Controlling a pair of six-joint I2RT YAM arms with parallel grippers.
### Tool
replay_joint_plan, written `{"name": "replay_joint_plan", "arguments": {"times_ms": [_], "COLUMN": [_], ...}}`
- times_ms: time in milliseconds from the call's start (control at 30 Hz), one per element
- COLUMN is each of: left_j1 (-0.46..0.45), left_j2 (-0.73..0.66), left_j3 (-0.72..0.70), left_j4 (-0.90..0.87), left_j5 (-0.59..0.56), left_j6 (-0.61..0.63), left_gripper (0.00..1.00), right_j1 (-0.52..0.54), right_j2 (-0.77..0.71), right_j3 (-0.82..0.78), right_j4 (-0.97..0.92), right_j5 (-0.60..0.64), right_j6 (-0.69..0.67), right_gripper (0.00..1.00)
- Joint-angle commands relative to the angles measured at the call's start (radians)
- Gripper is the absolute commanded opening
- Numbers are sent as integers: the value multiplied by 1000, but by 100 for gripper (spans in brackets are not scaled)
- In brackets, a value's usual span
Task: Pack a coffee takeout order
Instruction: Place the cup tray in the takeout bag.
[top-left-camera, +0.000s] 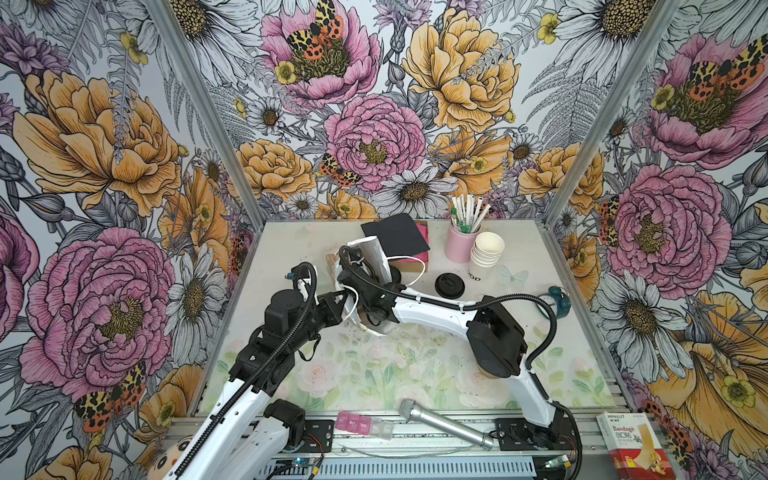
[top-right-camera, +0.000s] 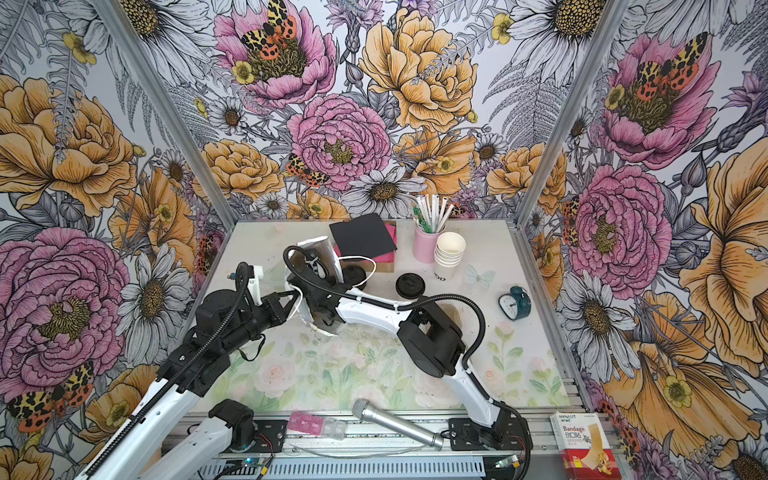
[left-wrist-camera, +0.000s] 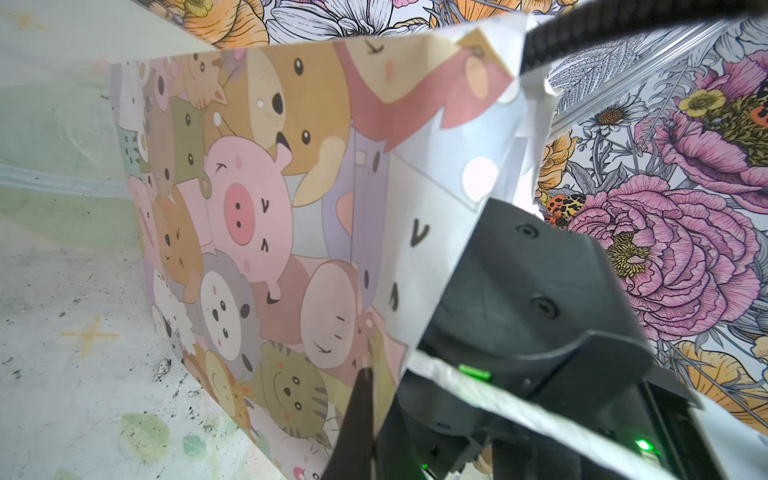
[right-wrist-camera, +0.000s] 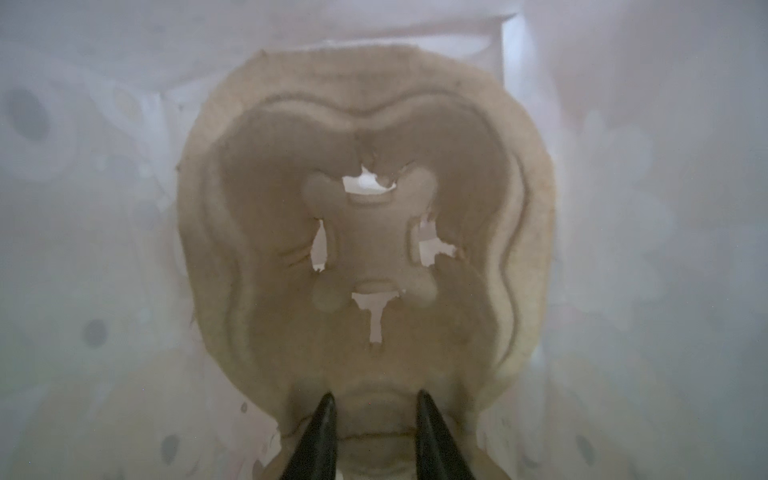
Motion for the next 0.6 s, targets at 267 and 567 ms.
{"name": "replay_joint_plan", "arguments": {"times_ms": [267,567], "left_j1": [3,8], "left_j2": [-14,-22], "left_j3": [-21,-25], "left_j4": [19,18], "left_j5": [29,31], "left_j6": [-3,-4], "left_gripper": [0,0], "right_j1": [-7,-11], "right_j2": [88,107], "right_j3": [61,84], "right_j4": [1,-9], "right_j5": [-66,-84], "right_j6": [-16,-21], "right_gripper": [23,27]}}
